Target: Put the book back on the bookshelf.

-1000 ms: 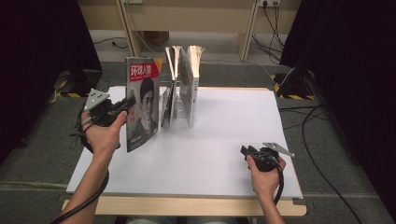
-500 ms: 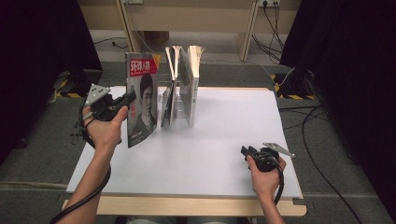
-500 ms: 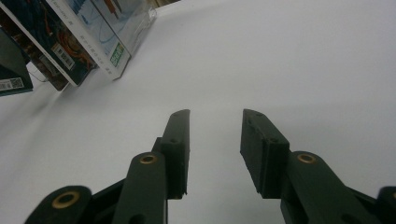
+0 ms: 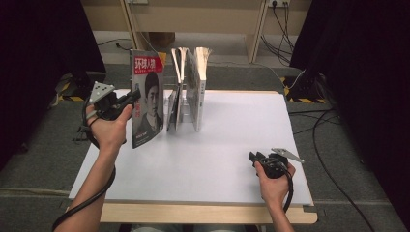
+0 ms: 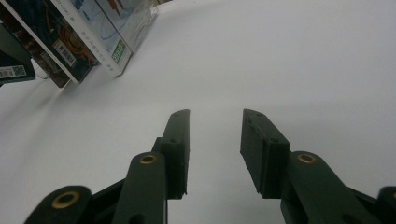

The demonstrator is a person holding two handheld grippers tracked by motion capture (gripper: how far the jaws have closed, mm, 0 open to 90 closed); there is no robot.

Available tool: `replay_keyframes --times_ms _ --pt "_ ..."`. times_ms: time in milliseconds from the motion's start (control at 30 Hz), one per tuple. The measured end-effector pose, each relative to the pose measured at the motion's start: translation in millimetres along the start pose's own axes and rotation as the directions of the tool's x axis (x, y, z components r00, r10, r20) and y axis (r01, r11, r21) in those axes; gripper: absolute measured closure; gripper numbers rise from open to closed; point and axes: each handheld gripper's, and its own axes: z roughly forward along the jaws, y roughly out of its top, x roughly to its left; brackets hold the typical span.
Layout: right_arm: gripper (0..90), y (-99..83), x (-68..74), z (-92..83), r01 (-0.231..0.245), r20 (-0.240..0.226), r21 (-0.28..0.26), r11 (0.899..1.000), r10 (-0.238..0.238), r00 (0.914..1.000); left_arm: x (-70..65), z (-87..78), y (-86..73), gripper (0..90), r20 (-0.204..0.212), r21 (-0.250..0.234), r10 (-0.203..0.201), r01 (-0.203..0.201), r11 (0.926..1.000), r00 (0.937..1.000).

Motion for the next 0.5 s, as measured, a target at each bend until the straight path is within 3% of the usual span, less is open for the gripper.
replay_keyframes --times_ms 500 --pt "63.5 -1.3 1.1 1.4 0.008 -0.004 0.006 1.0 -0.008 1.0 7.7 -4.6 13.0 87.1 -0.031 -0.022 0.01 -0.01 0.9997 0.9995"
